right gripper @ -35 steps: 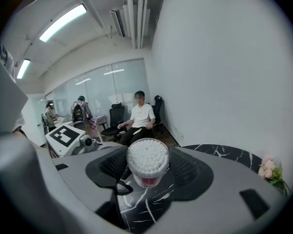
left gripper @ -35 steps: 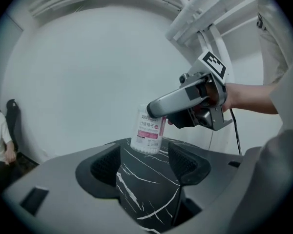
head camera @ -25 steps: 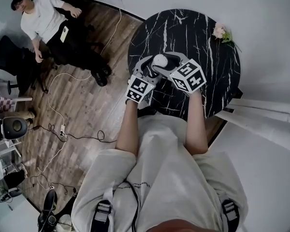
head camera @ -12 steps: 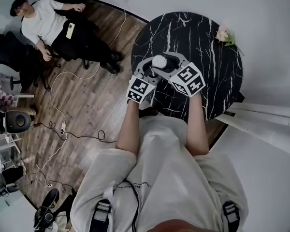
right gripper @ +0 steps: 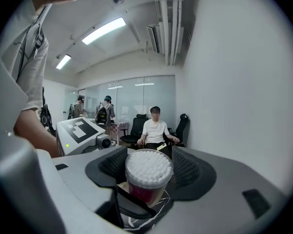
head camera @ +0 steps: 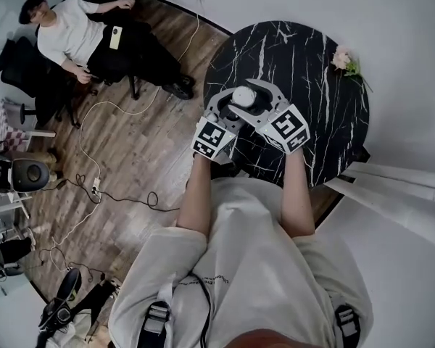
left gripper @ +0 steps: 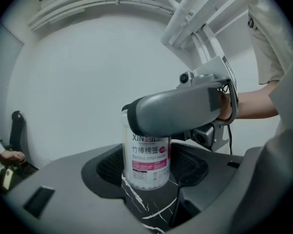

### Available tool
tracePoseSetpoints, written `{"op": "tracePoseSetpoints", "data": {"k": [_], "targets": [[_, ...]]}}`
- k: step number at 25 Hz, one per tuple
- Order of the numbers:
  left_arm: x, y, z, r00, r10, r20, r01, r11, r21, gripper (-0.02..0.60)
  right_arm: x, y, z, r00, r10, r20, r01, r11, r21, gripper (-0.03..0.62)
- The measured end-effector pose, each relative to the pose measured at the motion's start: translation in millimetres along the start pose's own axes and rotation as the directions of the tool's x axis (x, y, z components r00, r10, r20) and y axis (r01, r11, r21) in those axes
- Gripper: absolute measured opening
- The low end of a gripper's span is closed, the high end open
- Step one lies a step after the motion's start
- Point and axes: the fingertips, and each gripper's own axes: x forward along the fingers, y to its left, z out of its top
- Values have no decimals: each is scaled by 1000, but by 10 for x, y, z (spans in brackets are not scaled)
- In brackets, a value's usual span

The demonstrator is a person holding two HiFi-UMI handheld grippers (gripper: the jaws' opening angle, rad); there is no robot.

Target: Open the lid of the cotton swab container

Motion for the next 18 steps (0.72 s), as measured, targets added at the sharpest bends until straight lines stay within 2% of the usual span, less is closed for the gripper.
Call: {"op": "tracePoseSetpoints", "data": {"k": [8, 12, 15, 18], "targets": [[-137, 92, -9, 999, 46, 1, -46, 999, -2, 268, 104, 101, 52, 999, 34, 16, -33, 999, -24, 295], [24, 13, 138, 999, 12, 44, -12, 1000, -11, 268, -38, -44, 85, 1000, 13, -5, -14, 1000, -15, 295], [-140, 119, 147, 1000, 14, 29, -13, 1000, -1, 268, 102, 41, 199, 1000, 18, 7, -18, 1000, -1, 295], [-98, 168, 159, 1000, 9, 29, -9, 1000, -3, 268, 125, -16, 210, 1000, 2, 2, -2, 1000, 2, 295]]}}
